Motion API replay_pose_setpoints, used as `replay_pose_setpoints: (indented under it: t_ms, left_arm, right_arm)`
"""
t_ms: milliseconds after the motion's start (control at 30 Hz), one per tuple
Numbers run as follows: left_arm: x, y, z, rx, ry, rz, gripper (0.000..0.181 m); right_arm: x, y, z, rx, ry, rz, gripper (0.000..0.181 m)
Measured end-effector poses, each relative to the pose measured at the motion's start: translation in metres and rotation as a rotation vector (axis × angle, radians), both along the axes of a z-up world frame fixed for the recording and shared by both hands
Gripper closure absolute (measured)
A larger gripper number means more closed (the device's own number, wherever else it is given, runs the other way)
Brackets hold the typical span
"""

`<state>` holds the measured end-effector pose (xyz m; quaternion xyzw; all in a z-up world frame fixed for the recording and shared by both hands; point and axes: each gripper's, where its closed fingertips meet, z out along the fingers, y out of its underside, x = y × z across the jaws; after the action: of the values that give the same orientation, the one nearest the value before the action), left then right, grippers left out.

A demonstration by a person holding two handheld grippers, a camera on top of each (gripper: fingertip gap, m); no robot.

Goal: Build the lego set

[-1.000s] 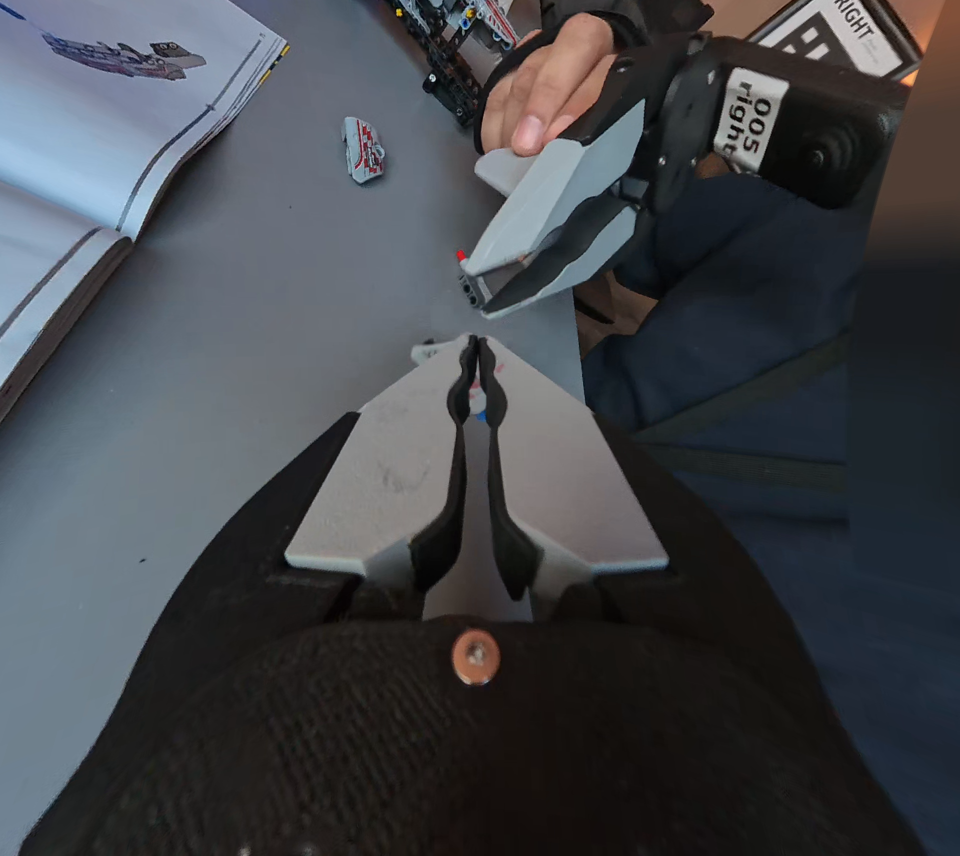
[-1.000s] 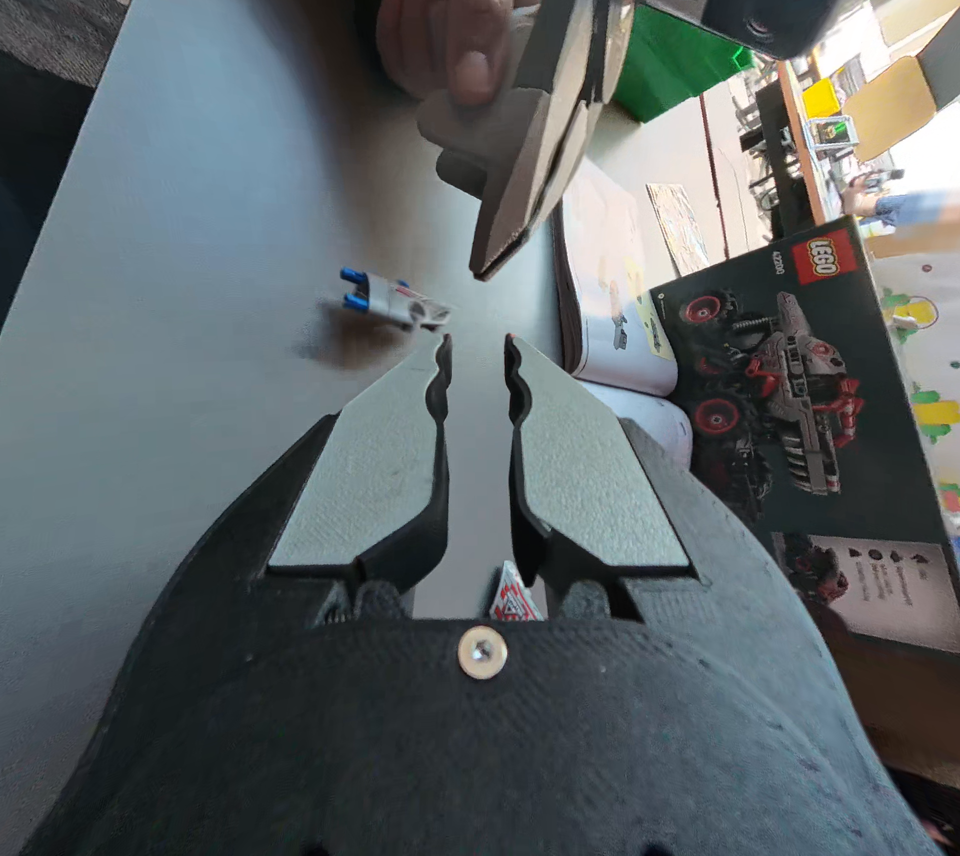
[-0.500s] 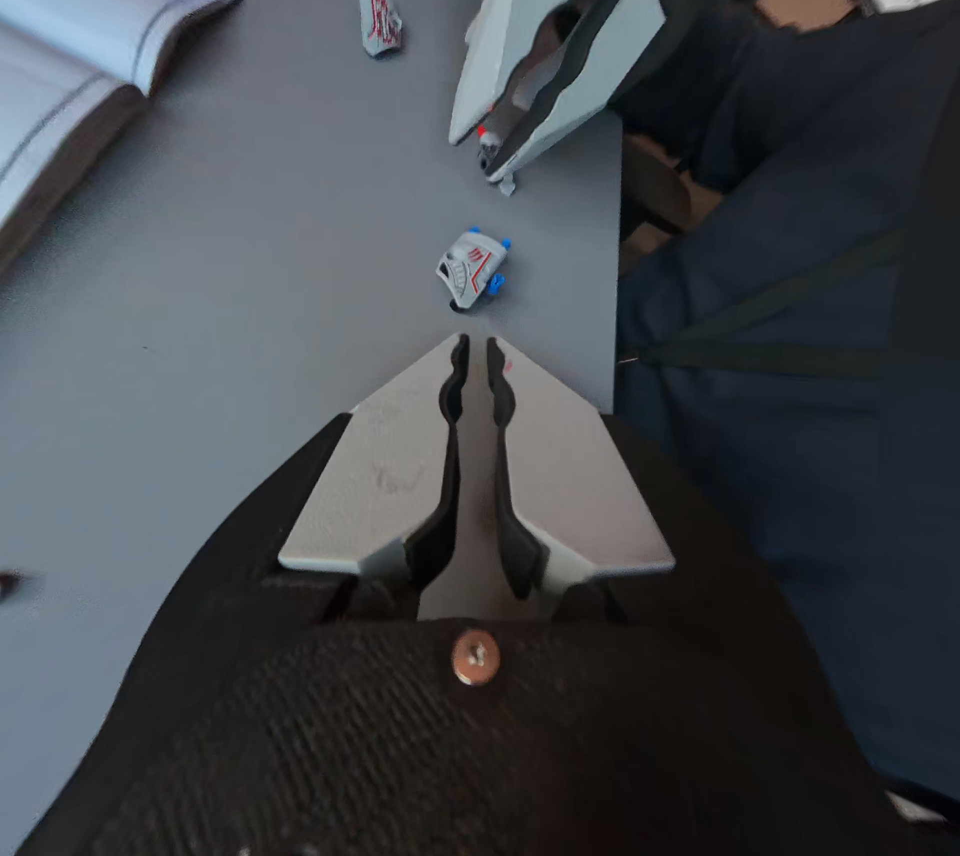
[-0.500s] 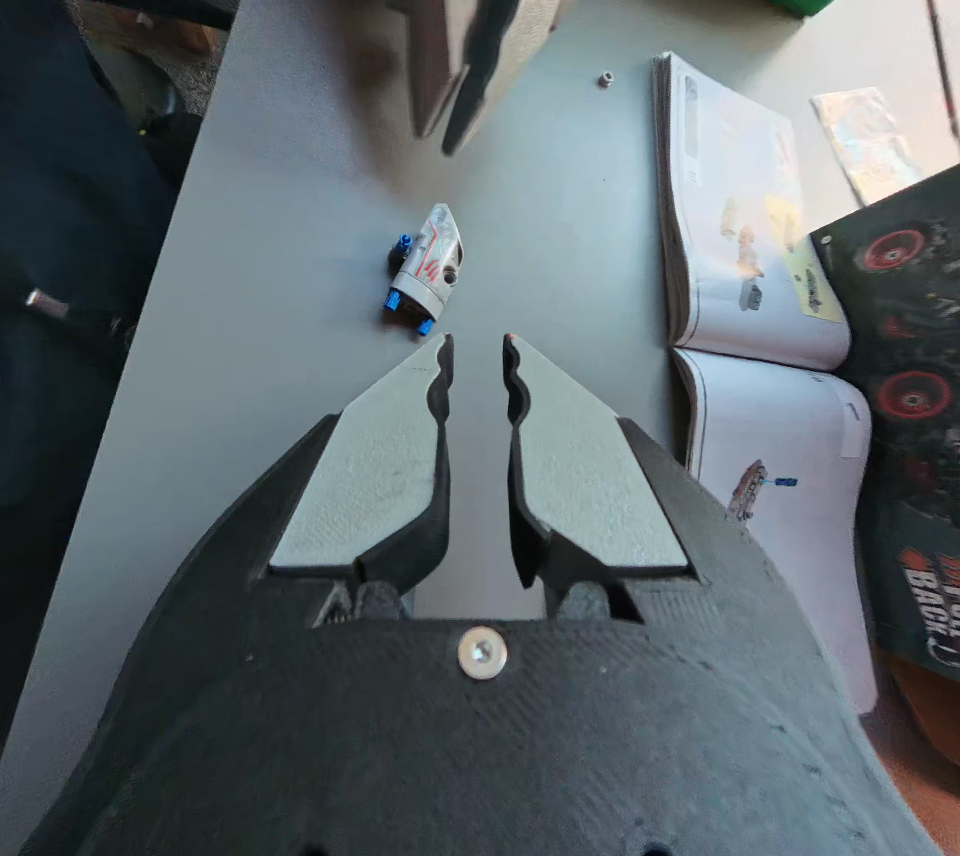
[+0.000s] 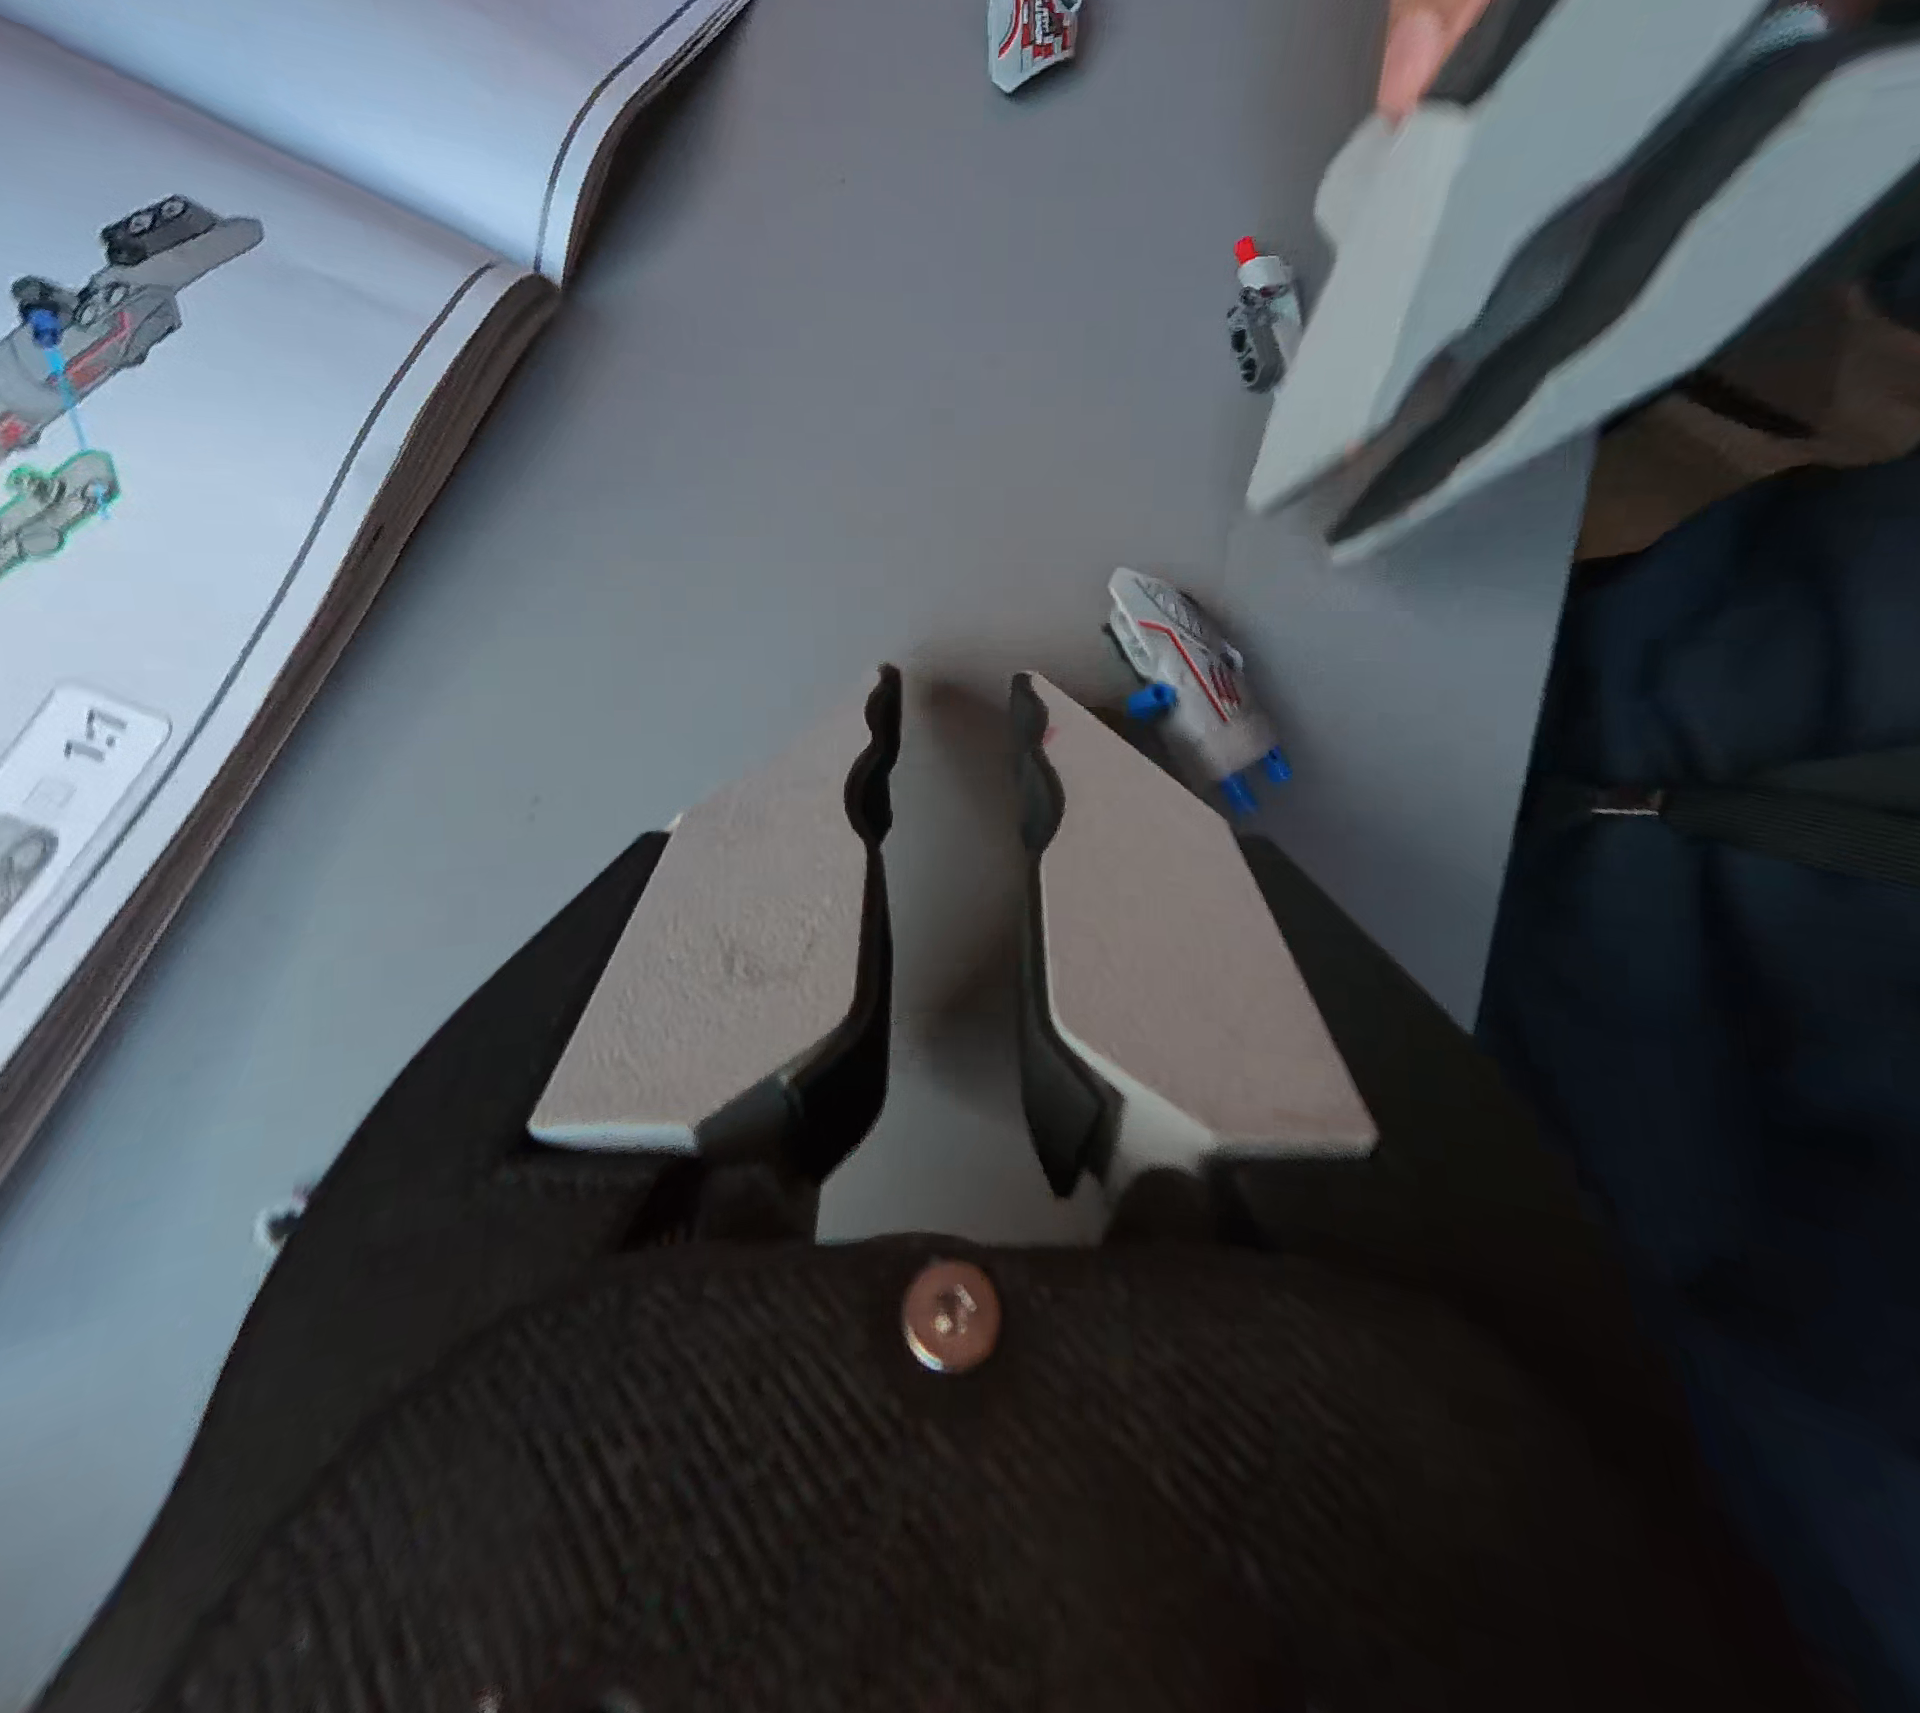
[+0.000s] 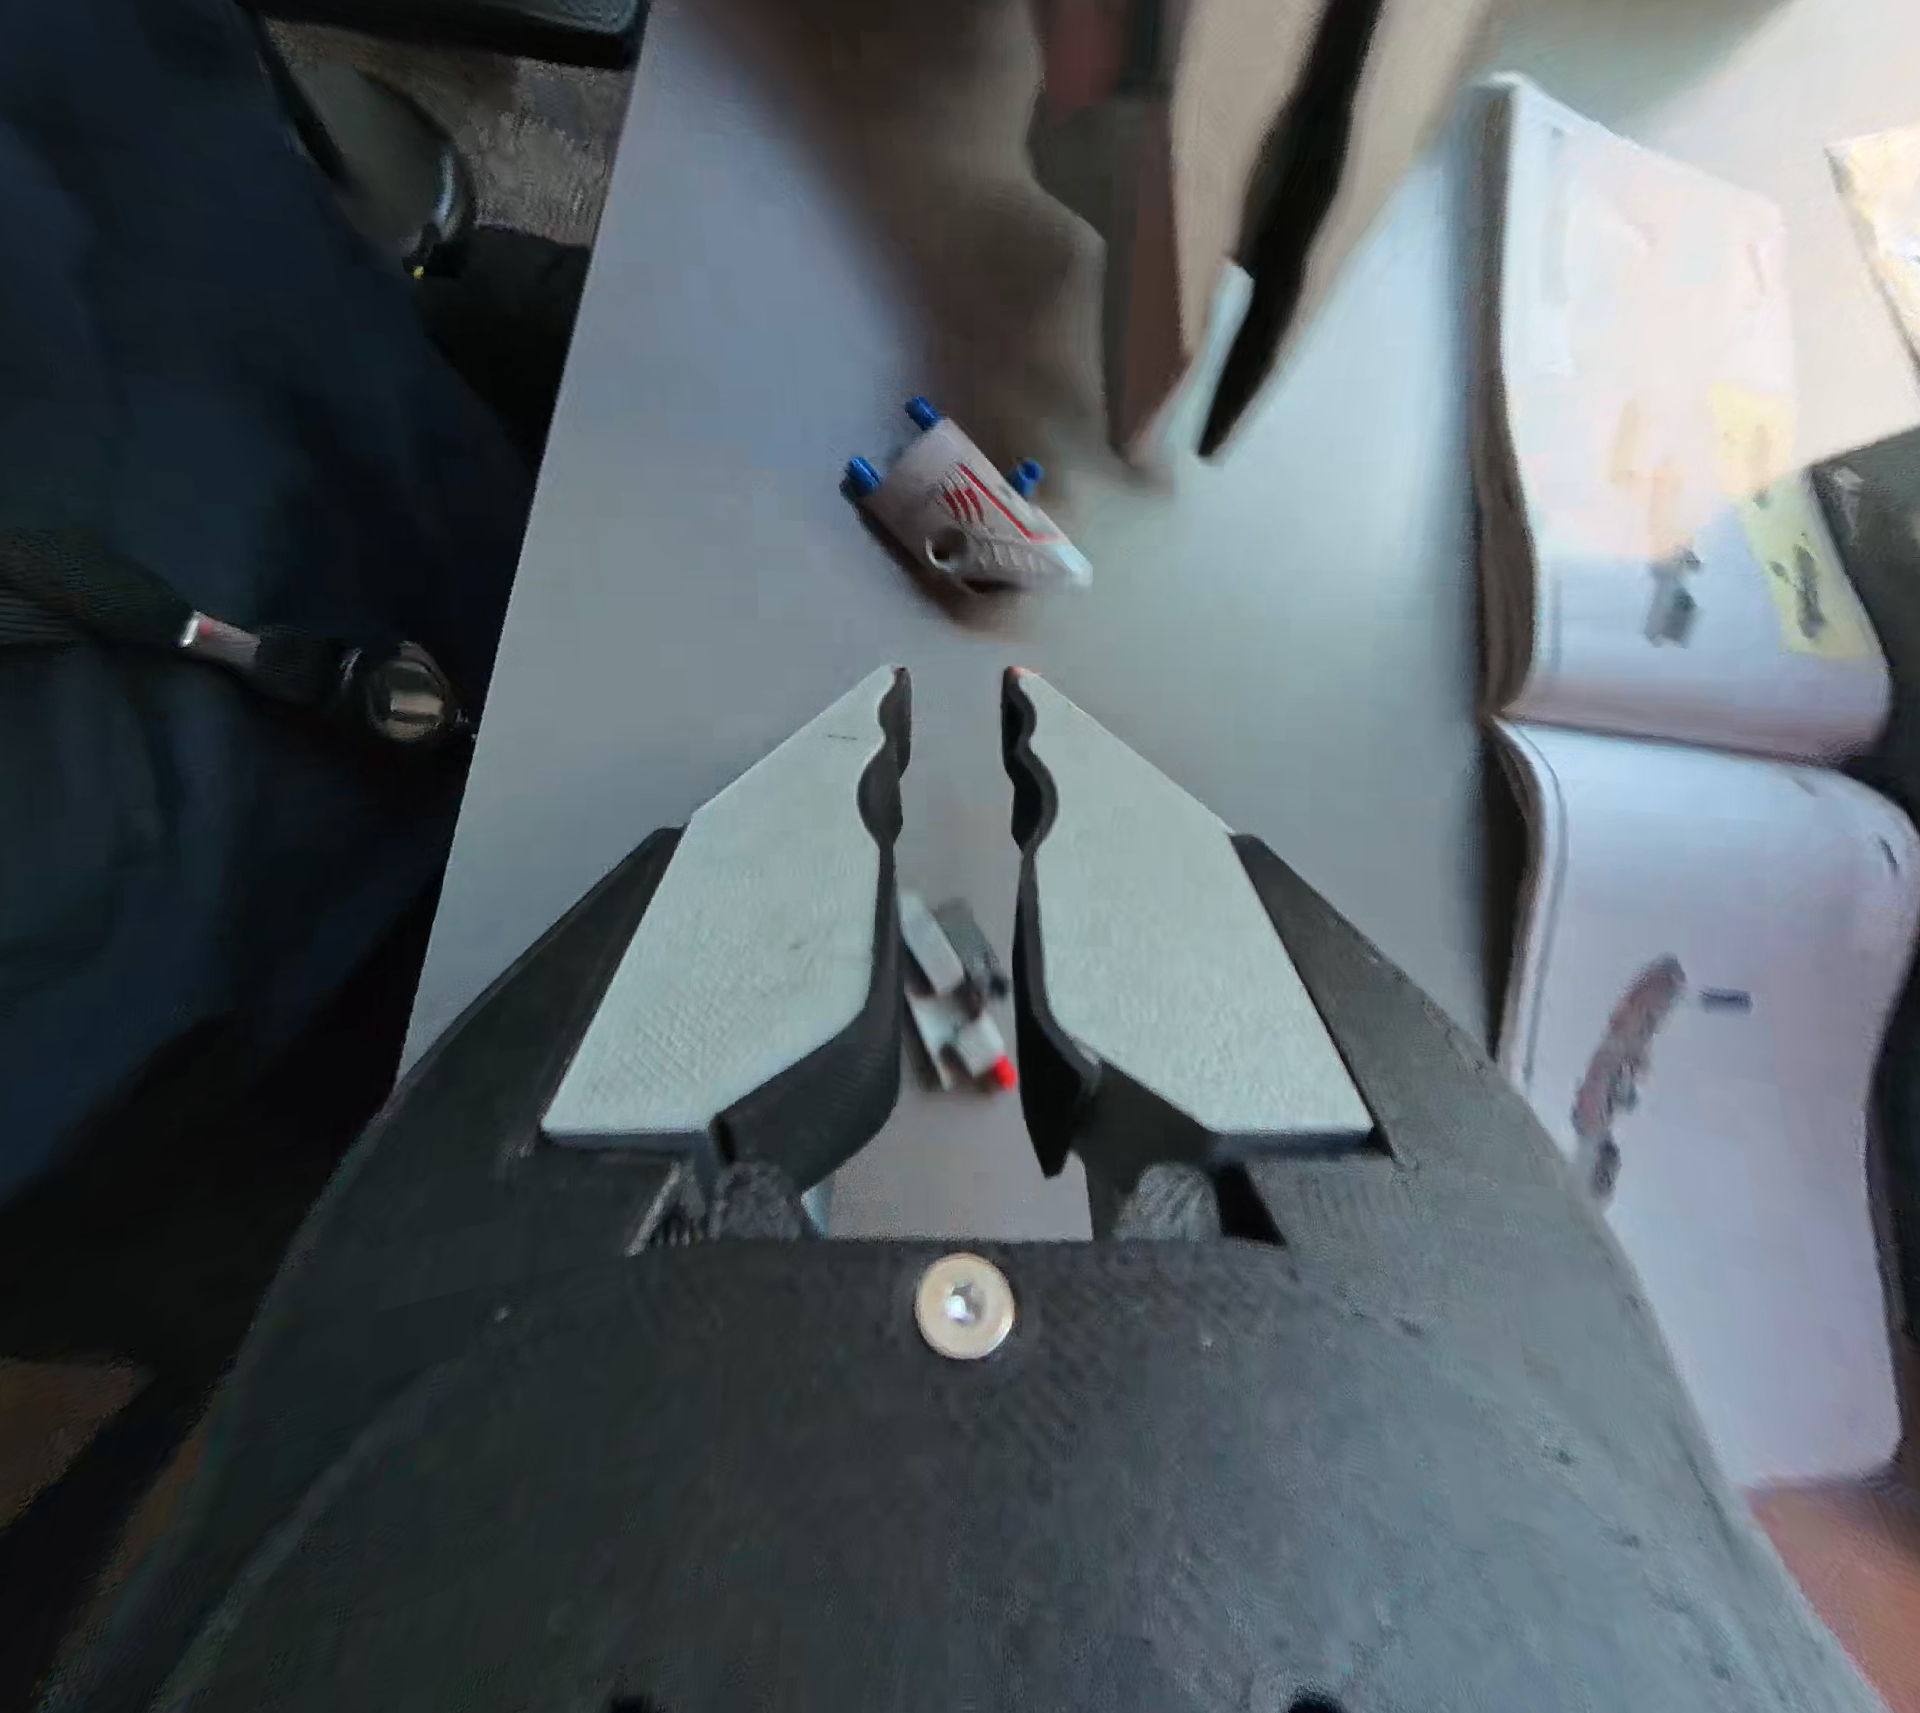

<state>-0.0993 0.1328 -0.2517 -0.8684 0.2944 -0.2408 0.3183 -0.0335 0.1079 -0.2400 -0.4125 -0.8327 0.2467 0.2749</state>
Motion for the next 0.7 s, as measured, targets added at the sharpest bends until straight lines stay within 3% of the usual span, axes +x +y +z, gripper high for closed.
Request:
replay_pose_setpoints:
  t_ms: [133,267,567,700]
  left_arm:
    - [-0.005,-0.039,0.007,-0.054,-0.102,0.028,0.147]
    - [0.014,-0.056,0.007,-0.045,-0.122,0.014,0.144]
    - [0.036,-0.04,-0.004,-0.016,0.006,-0.18,0.156]
    - [0.038,-0.03,-0.004,-0.049,0.007,-0.238,0.158]
  right_arm:
    - [0.04,0.033,0.018,-0.083,0.027,-0.113,0.156]
    - [0.068,0.052,0.001,-0.03,-0.054,-0.168,0.15]
    - [0.063,0.047,-0.018,0.017,-0.105,-0.084,0.145]
    - [0.053,0.036,-0.02,-0.02,-0.103,-0.029,0.169]
